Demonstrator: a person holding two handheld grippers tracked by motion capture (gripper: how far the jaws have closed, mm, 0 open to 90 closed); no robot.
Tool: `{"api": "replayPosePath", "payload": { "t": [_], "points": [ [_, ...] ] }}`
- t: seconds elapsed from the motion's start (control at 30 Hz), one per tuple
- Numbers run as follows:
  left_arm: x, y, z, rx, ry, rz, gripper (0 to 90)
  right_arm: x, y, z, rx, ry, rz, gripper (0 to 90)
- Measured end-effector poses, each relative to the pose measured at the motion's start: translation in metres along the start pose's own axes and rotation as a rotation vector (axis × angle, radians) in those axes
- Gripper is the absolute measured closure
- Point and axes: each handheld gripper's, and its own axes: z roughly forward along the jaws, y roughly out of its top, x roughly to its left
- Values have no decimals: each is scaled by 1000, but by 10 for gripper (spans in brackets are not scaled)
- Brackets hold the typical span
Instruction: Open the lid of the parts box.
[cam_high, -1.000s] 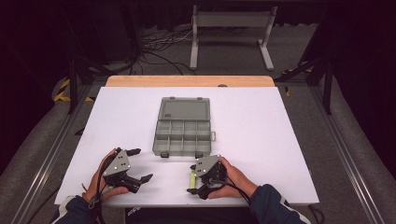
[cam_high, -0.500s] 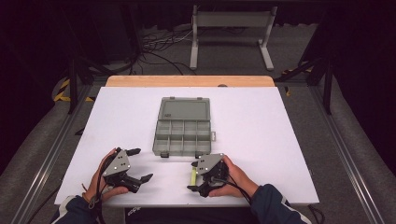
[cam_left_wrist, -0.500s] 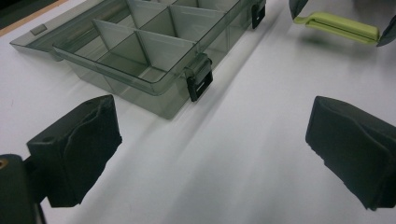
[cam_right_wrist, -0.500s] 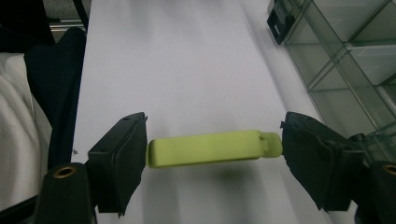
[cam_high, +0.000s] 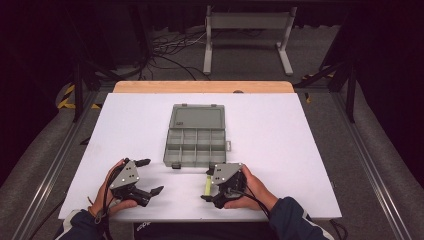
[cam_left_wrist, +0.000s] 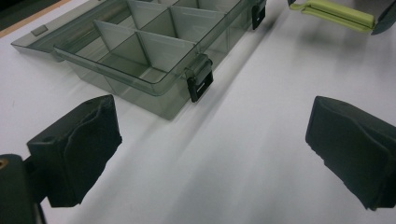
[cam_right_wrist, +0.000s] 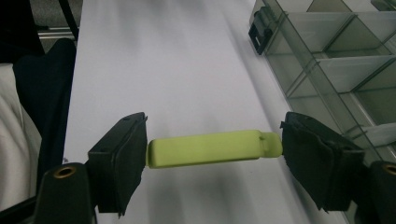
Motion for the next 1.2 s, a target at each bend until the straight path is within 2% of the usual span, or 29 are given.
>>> {"api": "replayPosePath", "payload": {
  "t": [0.43, 1.0, 1.2],
  "points": [
    [1, 0, -1, -2, 6, 4, 37, -3, 3, -8, -34, -41, 15, 241],
    [1, 0, 0, -2, 7, 1, 37, -11, 8, -15, -71, -133, 46, 242],
    [0, 0, 0, -2, 1, -6, 37, -17, 13, -16, -81, -151, 58, 241]
  ]
}}
